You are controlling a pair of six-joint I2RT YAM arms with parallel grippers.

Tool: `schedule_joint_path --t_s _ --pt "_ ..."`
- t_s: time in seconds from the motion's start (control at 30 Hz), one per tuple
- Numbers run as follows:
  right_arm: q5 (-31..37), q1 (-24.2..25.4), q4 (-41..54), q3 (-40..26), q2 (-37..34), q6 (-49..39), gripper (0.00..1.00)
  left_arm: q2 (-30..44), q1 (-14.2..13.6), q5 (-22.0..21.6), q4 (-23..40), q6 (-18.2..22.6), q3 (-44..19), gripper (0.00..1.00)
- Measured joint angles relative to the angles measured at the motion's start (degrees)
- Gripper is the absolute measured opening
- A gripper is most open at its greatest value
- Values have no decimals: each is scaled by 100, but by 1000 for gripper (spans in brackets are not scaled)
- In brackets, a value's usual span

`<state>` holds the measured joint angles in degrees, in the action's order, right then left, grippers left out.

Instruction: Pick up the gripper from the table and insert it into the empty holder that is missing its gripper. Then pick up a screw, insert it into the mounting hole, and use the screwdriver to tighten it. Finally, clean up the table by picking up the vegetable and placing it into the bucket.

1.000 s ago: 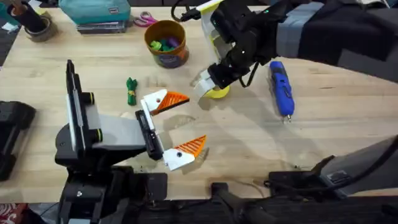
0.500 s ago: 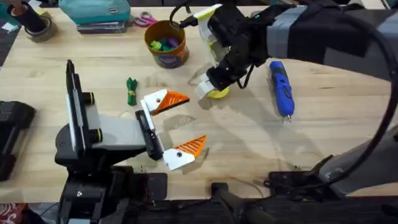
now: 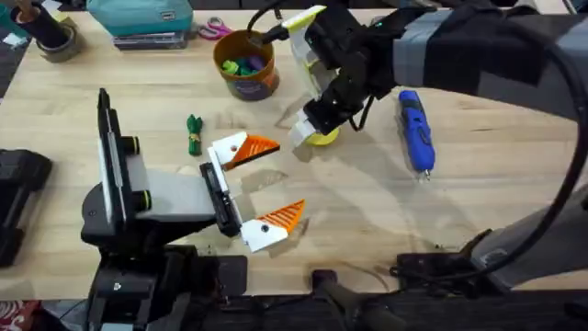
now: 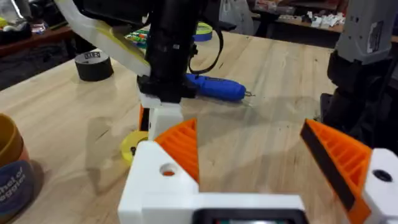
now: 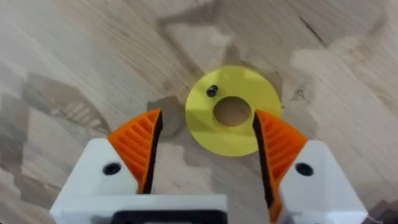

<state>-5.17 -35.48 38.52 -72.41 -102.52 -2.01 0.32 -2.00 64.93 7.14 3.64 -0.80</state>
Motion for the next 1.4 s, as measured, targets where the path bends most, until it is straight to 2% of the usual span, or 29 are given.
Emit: schedule_joint_path --t_s 0.43,0.53,0.8,1.4 --pt "0 -90 81 -255 -271 -139 817 0 0 0 2 0 0 986" --pt "-2 -90 87 -260 -271 -147 729 -1 0 0 2 0 0 986" --pt "-2 -90 75 -262 -271 -168 573 0 0 0 2 0 0 985" --pt "2 -90 -86 -268 -362 -277 458 0 0 0 2 0 0 986"
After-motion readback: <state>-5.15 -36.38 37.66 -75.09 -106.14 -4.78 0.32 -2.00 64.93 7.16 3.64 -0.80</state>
